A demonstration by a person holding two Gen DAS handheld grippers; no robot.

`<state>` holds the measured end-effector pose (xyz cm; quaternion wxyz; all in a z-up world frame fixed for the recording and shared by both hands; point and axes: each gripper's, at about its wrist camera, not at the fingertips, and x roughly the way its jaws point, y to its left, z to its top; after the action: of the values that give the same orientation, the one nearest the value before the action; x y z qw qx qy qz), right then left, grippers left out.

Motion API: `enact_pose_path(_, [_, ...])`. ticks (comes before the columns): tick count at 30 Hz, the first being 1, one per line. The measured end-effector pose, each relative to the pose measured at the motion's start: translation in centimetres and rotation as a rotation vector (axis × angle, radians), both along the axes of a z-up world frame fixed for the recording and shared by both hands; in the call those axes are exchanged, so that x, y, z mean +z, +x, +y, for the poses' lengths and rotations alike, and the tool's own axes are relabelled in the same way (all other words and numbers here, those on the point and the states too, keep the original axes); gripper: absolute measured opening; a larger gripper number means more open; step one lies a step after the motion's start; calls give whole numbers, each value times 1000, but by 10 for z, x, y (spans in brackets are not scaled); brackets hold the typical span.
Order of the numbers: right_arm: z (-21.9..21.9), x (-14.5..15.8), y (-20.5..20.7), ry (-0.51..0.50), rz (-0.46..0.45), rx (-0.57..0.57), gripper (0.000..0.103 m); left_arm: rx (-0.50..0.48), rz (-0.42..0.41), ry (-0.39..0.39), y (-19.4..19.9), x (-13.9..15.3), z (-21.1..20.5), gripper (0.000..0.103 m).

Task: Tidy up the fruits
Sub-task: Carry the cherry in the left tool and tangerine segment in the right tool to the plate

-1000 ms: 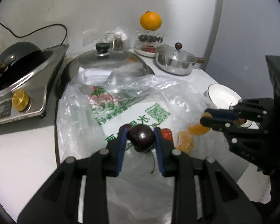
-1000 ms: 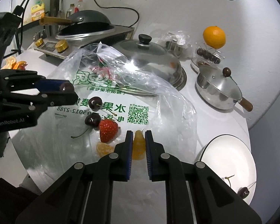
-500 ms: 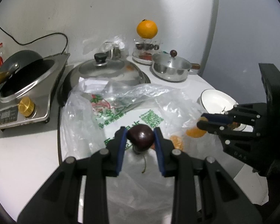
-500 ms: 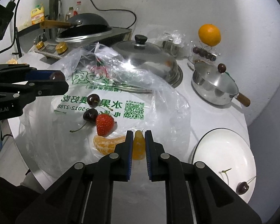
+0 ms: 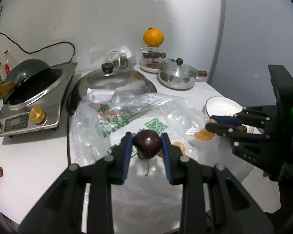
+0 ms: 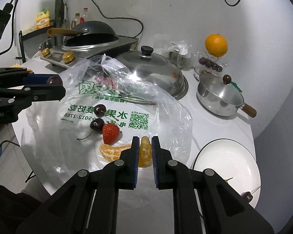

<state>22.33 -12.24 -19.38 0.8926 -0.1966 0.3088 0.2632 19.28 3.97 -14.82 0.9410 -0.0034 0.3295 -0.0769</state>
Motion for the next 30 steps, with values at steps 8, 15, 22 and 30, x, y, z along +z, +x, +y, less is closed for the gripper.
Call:
enact_pose_path(8, [-16, 12, -9, 13, -34, -11, 14, -34, -24, 7, -7, 9, -21, 30])
enact_pose_path(15, [-38, 19, -11, 16, -54, -39, 14, -63, -26, 3, 0, 8, -42, 30])
enact_pose_path(22, [-62, 21, -5, 23, -62, -67, 14, -90, -23, 8, 9, 10, -64, 30])
enact_pose_path(30, [-85, 23, 1, 43, -67, -97, 14, -117, -7, 13, 22, 7, -86, 30])
